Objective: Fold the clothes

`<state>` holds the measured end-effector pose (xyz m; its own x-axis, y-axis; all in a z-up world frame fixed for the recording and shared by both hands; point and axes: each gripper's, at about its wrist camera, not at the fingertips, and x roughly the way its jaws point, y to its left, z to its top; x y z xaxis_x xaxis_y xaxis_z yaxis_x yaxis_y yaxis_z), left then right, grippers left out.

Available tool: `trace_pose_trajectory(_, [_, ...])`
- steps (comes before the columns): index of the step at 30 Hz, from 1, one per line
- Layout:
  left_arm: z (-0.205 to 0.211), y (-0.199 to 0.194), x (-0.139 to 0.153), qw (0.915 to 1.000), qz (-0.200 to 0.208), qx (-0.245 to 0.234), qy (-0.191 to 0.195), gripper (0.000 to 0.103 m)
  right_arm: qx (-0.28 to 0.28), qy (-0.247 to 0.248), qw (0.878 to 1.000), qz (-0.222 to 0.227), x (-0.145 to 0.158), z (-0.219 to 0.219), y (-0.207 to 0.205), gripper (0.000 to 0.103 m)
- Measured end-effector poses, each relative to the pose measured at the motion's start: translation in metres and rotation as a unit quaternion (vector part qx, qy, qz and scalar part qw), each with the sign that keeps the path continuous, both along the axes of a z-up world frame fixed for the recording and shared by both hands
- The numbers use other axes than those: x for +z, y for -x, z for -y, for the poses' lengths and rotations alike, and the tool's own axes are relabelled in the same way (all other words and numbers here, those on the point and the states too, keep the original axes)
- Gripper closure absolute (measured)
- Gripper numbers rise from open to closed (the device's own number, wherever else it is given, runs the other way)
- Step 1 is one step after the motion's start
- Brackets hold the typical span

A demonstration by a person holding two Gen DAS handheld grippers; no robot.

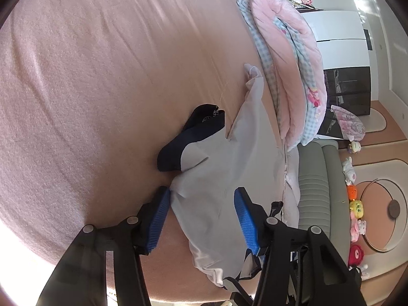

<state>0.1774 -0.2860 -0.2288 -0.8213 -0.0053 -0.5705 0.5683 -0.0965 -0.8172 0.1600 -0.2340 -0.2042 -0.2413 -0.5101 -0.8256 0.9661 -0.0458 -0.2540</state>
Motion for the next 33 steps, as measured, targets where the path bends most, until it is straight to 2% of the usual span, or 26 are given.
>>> trace_pose_trajectory(5, [-0.002,0.009,-0.004,0.9994,-0.021,-0.013,-0.024,0.054,0.004,-0.006,1.0,-0.004,-0.004,0.003,-0.006,0.045])
trace_pose_trajectory(9, [-0.002,0.019,-0.005,0.9995,0.003,-0.025,-0.018,0.054,0.01,-0.012,1.0,-0.017,-0.011,0.01,-0.013,0.045])
trace_pose_trajectory(15, [-0.004,0.016,-0.005,0.9994,-0.003,-0.031,-0.014,0.055,0.012,-0.018,1.0,-0.015,-0.021,0.023,-0.018,0.045])
trace_pose_trajectory(16, [-0.004,0.015,-0.005,0.9994,-0.002,-0.031,-0.011,0.057,0.011,-0.02,1.0,-0.013,-0.022,0.026,-0.017,0.045])
trace_pose_trajectory(19, [-0.007,0.013,-0.009,0.9995,0.013,-0.03,0.002,0.071,0.009,-0.028,1.0,-0.008,-0.026,0.035,-0.017,0.045])
trace_pose_trajectory(23, [-0.008,0.003,-0.017,0.9996,-0.011,-0.025,0.01,0.079,0.008,-0.034,0.999,-0.005,-0.03,0.043,-0.016,0.045])
trace_pose_trajectory(24, [-0.008,0.001,-0.019,0.9996,-0.015,-0.021,0.011,0.085,0.007,-0.034,0.999,-0.005,-0.031,0.045,-0.015,0.045])
trace_pose_trajectory(29, [-0.012,0.001,-0.018,0.9992,-0.009,-0.021,0.032,0.088,-0.011,-0.033,0.999,0.0,-0.032,0.053,-0.012,0.045])
trace_pose_trajectory(33, [-0.009,0.003,-0.019,0.9996,-0.006,-0.018,0.021,0.088,-0.021,-0.029,0.999,-0.015,-0.032,0.059,-0.015,0.045])
